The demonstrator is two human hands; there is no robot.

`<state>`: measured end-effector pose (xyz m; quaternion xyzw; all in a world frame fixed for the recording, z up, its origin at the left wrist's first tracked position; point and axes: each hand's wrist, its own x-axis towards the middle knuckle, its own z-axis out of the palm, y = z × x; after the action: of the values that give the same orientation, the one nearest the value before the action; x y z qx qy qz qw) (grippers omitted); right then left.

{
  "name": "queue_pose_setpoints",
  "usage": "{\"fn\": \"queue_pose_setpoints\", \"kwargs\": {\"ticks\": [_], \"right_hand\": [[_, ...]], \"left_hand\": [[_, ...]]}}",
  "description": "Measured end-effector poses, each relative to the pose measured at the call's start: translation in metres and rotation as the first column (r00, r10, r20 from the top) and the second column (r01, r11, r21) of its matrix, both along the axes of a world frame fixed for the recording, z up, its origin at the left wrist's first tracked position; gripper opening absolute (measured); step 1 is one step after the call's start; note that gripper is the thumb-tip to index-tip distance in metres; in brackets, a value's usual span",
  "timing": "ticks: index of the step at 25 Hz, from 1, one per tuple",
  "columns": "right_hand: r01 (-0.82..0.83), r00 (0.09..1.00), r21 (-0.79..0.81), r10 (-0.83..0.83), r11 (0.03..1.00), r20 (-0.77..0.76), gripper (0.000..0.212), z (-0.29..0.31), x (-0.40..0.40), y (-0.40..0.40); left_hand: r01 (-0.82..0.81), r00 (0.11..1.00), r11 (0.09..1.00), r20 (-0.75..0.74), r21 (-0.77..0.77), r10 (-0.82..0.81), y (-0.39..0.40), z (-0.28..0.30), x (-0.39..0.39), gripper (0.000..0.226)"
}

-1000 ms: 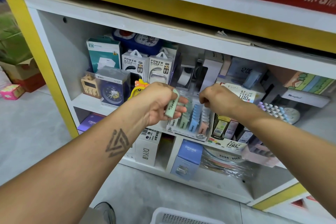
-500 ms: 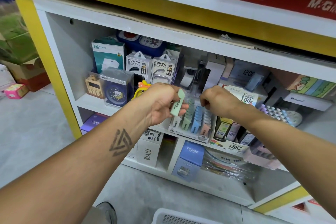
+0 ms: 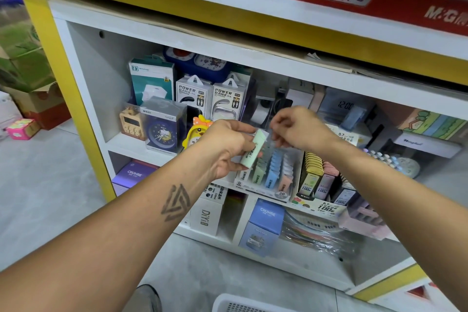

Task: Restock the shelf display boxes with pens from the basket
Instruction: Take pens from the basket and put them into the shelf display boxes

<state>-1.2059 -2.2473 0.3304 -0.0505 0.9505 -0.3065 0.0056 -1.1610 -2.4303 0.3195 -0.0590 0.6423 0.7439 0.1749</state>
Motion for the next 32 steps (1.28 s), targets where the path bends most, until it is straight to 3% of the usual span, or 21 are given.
{"fn": "queue_pose_setpoints", "kwargs": {"ticks": [1, 2, 3, 7, 8, 9, 10, 12, 14, 17, 21, 28, 32], "right_hand": [[0.037, 0.995, -0.28, -0.009, 0.959, 0.102, 0.01, 0.007, 0.004, -0.004], [0.034, 0.987, -0.43, 0.037, 0.902, 0.155, 0.015, 0.012, 0.007, -0.006], [0.007, 0.984, -0.477, 0.08, 0.879, 0.162, 0.015, 0.015, 0.011, -0.008], [-0.043, 0.994, -0.398, 0.079, 0.917, 0.075, 0.008, 0.015, 0.015, -0.005], [-0.038, 0.999, -0.33, 0.045, 0.943, 0.012, 0.009, 0.014, 0.01, 0.0], [-0.035, 0.995, -0.187, 0.017, 0.982, -0.097, 0.01, 0.013, 0.005, 0.006], [-0.017, 0.971, 0.023, 0.022, 1.0, -0.24, 0.01, 0.011, -0.002, 0.012], [0.042, 0.912, 0.378, 0.119, 0.925, -0.392, 0.01, 0.002, -0.014, 0.02], [0.063, 0.922, 0.476, 0.132, 0.877, -0.365, 0.01, -0.012, -0.022, 0.022], [0.046, 0.947, 0.469, 0.111, 0.882, -0.302, 0.01, -0.033, -0.033, 0.015], [0.054, 0.961, 0.42, 0.067, 0.906, -0.267, 0.011, -0.048, -0.044, 0.011], [0.017, 0.977, 0.459, 0.082, 0.888, -0.195, 0.01, -0.05, -0.053, 0.013], [-0.071, 0.99, 0.562, 0.129, 0.824, -0.065, 0.028, -0.054, -0.054, 0.007]], "left_hand": [[-0.014, 1.0, 1.0, -0.028, -0.019, 0.014, 0.002, 0.0, 0.0, 0.033], [-0.026, 0.998, 0.999, -0.059, -0.04, 0.024, 0.004, 0.0, 0.0, 0.031], [-0.041, 0.996, 0.997, -0.087, -0.064, 0.036, 0.007, 0.0, 0.001, 0.029], [-0.114, 0.988, 0.982, -0.122, -0.154, 0.095, 0.014, -0.004, -0.005, 0.021], [-0.13, 0.981, 0.953, -0.174, -0.274, 0.084, 0.012, -0.008, -0.008, 0.023], [-0.139, 0.961, 0.868, -0.277, -0.476, 0.001, 0.008, -0.013, -0.011, 0.026], [-0.15, 0.919, 0.726, -0.365, -0.671, -0.148, 0.005, -0.017, -0.012, 0.028], [-0.171, 0.8, 0.472, -0.402, -0.865, -0.446, 0.005, -0.025, -0.006, 0.028], [-0.091, 0.729, 0.356, -0.306, -0.93, -0.612, 0.012, -0.039, -0.005, 0.042], [-0.004, 0.657, 0.201, -0.154, -0.98, -0.738, 0.024, -0.055, -0.008, 0.062], [0.031, 0.615, 0.122, -0.077, -0.992, -0.785, 0.029, -0.064, -0.01, 0.07], [0.03, 0.621, 0.143, -0.094, -0.989, -0.778, 0.027, -0.063, -0.01, 0.068], [0.026, 0.619, 0.135, -0.09, -0.991, -0.781, 0.027, -0.061, -0.01, 0.063]]}}
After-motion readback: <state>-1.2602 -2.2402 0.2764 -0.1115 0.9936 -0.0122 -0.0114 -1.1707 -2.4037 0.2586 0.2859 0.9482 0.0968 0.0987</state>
